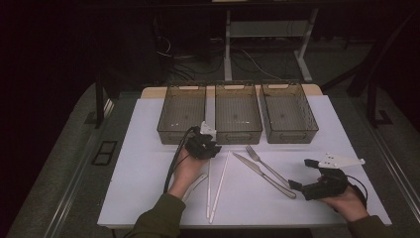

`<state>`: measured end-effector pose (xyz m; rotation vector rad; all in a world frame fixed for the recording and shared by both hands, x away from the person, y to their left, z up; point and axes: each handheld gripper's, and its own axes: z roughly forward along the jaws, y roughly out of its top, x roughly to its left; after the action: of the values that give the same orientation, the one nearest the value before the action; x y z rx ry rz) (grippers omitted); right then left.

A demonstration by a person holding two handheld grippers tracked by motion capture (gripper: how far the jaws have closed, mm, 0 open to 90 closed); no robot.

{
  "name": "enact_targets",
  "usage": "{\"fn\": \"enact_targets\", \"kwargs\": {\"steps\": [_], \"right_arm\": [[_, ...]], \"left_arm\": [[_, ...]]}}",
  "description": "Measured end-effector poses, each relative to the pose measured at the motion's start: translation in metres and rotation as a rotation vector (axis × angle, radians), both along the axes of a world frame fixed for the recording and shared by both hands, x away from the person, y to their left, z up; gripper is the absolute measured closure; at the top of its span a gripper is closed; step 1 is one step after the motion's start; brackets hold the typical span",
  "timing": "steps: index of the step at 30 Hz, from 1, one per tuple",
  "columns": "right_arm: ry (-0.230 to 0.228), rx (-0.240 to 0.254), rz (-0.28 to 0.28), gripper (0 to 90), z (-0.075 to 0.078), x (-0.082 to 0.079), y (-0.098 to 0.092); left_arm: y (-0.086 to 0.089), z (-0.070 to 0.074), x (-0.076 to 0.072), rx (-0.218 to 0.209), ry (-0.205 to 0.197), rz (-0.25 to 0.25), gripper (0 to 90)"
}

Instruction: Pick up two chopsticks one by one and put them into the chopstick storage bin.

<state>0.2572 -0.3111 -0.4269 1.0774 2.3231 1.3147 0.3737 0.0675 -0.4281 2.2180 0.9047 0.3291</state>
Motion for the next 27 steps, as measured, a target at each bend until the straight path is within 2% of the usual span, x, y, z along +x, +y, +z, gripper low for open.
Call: {"fn": "enact_targets", "kwargs": {"steps": [6, 9, 14, 16, 21, 27], "right_arm": [[0.001, 0.0, -0.002, 0.5, 0.0, 0.0, 0.0], [0.003, 0.0, -0.003, 0.5, 0.0, 0.0, 0.0], [0.002, 0.001, -0.001, 0.5, 0.0, 0.0, 0.0], [0.003, 0.001, -0.001, 0.5, 0.0, 0.0, 0.0], [0.003, 0.001, -0.001, 0.5, 0.0, 0.0, 0.0], [0.0, -0.001, 0.002, 0.5, 0.0, 0.0, 0.0]], "left_arm": [[0.002, -0.004, 0.002, 0.025, 0.004, 0.035, 68.5], [0.003, -0.006, 0.003, 0.053, 0.018, 0.044, 67.7], [0.005, -0.01, 0.006, 0.05, 0.036, 0.06, 68.3], [0.006, -0.014, 0.008, 0.037, 0.056, 0.069, 70.0], [0.007, -0.015, 0.011, 0.027, 0.056, 0.075, 77.2], [0.006, -0.015, 0.012, 0.012, 0.063, 0.073, 79.7]]}}
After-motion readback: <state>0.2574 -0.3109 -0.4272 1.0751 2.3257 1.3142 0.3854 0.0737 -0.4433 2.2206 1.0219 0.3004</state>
